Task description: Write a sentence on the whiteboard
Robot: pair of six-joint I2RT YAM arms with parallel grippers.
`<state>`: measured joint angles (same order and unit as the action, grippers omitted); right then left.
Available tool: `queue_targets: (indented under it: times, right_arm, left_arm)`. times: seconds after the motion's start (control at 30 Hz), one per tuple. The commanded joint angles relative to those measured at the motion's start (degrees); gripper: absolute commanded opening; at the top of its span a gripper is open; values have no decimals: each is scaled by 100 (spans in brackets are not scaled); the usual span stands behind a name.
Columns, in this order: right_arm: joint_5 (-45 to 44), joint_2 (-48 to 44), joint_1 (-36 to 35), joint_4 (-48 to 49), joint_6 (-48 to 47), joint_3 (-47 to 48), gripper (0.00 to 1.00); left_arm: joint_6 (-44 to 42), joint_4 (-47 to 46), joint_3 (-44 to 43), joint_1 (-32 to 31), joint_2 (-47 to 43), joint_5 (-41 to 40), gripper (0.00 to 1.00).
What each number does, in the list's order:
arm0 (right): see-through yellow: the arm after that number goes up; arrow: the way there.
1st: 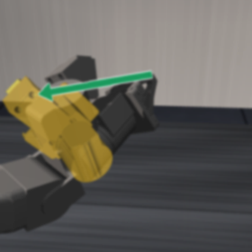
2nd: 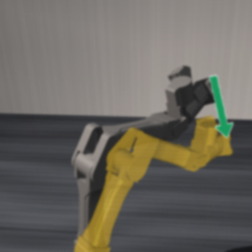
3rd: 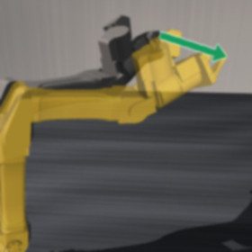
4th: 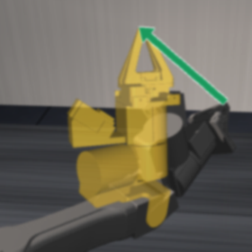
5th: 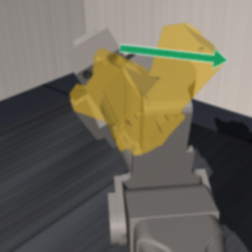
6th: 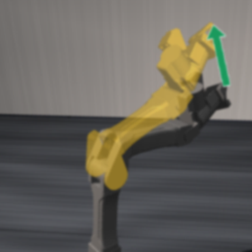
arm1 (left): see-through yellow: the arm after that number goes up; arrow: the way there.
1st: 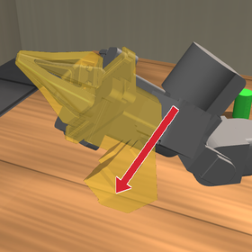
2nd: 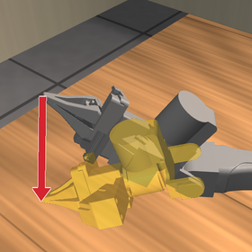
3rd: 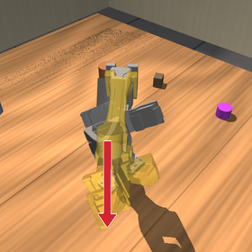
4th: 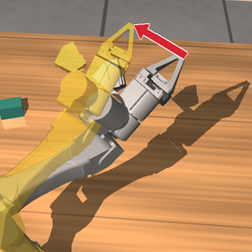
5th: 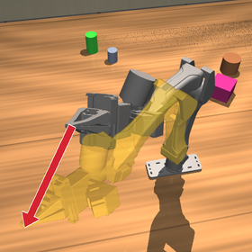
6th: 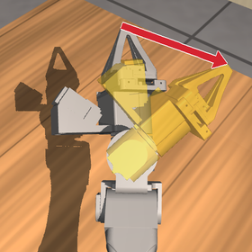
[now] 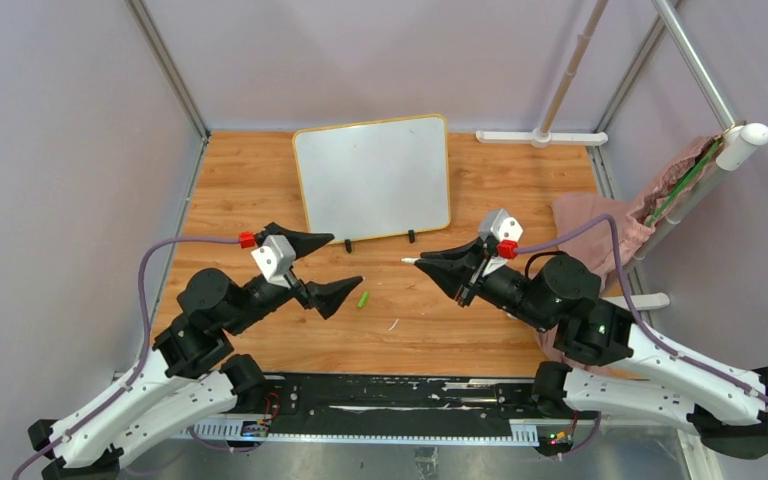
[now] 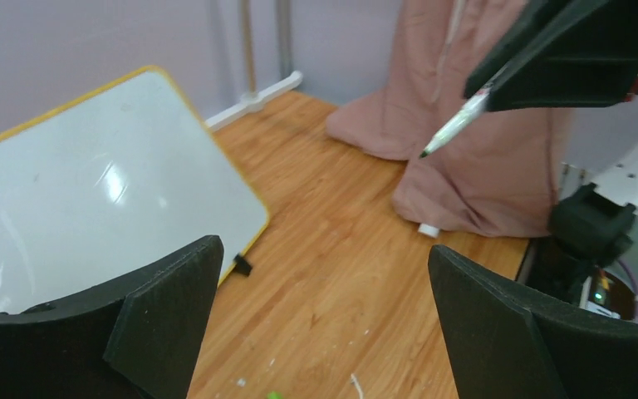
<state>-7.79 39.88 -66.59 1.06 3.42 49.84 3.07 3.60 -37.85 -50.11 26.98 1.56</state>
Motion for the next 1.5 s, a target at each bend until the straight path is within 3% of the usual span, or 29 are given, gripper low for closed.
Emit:
queue_targets:
  times: [0.0, 0.2, 0.33, 0.6, 0.73, 0.97, 1.07, 1.33, 1.47]
  right_arm:
    - [1419, 234, 58, -330, 196, 649, 0]
    - [1794, 461, 58, -156, 751, 834, 0]
    - [1922, 683, 58, 49, 977, 987, 0]
    - [2075, 1056, 60, 411, 1198, 1101, 0]
    - [2074, 1127, 58, 611, 1281, 1089, 0]
    - [2004, 1196, 58, 705, 1350, 1100, 0]
    - [1990, 1211, 59, 727, 1364, 1089, 0]
    - [1931, 1183, 58, 751, 1406, 1047, 0]
    - [1939, 1202, 59, 747, 1424, 1045, 0]
  left_arm:
    - [-440, -410, -609, -30, 287, 1734, 100]
    - [-1479, 246, -1140, -31, 746, 2909, 99]
    - [-1930, 57, -1024, -30, 695, 3012, 100]
    - [-2372, 734, -1401, -34, 1018, 3302, 98]
    - [-2380, 631, -1353, -34, 993, 3142, 84]
    - [-2443, 600, -1313, -30, 911, 2877, 45]
    - [-2430, 569, -1313, -34, 911, 2783, 33]
    - [-2324, 446, -1304, -33, 948, 2774, 38]
    - [-2251, 373, -1304, -34, 983, 2796, 28]
